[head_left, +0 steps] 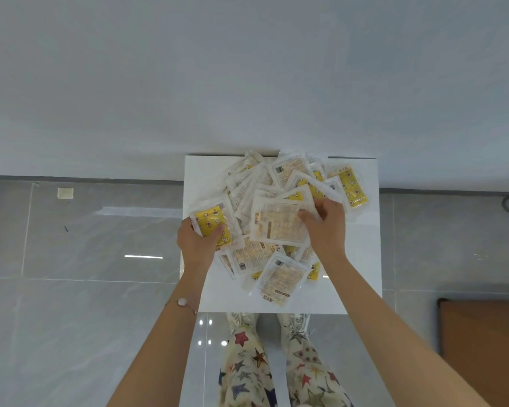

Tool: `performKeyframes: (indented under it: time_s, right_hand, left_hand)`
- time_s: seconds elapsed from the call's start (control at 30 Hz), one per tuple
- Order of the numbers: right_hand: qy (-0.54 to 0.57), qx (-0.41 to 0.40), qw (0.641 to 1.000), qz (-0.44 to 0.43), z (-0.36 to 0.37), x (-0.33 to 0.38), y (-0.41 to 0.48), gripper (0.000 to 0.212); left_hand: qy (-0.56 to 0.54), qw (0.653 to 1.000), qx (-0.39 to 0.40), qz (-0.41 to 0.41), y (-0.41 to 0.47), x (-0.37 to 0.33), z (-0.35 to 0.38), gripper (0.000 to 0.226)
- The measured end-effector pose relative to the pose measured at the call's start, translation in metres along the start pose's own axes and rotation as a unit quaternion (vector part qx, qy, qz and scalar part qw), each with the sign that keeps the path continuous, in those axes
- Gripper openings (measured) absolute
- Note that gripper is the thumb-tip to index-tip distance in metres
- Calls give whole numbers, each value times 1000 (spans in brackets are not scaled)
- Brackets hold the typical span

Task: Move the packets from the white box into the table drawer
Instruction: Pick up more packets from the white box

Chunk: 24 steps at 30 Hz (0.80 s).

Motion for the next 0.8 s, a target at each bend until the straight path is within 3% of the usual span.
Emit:
performKeyframes:
  time_s: [0.07,0.17,0.33,0.53,0.63,0.8]
  right_hand:
    - [54,-27,997,40,-9,-4,0,10]
    - [144,-69,981,111,-25,-17,4,17]
    - [201,-41,960,191,-42,-27,10,11]
    - [222,48,960,163,-70,30,-5,26]
    - [216,97,962,135,-90,77,-25,26]
    - [181,172,966,66,-130,152,-77,23]
  left_hand:
    - [-18,1000,-10,0,-1,1,1,47]
    - [-81,997,-2,-8,-4,1,0,46]
    - [-125,992,-30,2,-13,-9,-13,35]
    - [-168,985,-11,-34,-42,-45,-53,34]
    - [-189,981,18,-44,-71,-77,-87,36]
    - [-274,959,-6,-65,-130,-115,-168,35]
Point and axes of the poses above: each hand's wrist, its own y-axis towards the middle knuckle, its own z-axis out of the palm, x = y × z, the point moved 1 cm from there along y, towards the middle knuckle, and after that the axes turned 10 degrees about -x, right-handed, at the moved point
